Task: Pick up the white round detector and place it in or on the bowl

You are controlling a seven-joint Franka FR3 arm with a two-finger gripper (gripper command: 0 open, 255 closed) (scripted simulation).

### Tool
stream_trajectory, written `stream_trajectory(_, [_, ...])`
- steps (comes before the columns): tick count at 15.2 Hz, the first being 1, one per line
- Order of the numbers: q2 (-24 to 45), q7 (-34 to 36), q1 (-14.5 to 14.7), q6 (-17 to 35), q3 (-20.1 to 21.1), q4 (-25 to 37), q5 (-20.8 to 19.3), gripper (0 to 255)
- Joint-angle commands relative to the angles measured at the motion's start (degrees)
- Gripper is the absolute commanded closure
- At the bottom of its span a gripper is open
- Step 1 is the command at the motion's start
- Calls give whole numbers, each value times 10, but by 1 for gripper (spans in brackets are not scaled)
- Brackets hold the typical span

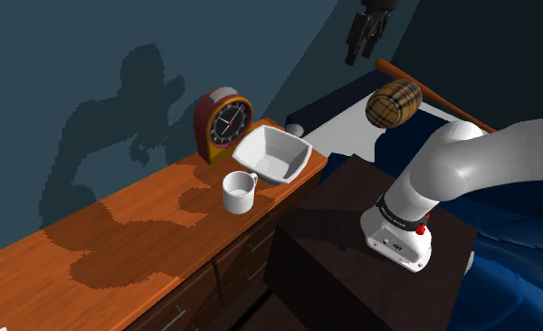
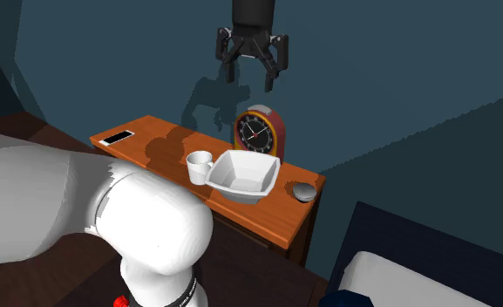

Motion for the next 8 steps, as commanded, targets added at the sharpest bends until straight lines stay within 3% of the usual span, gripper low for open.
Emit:
stream_trajectory(1, [0, 0, 0, 0, 0, 0, 0, 0])
stream_trajectory(8, [55, -12, -9, 141, -17, -86, -16, 0])
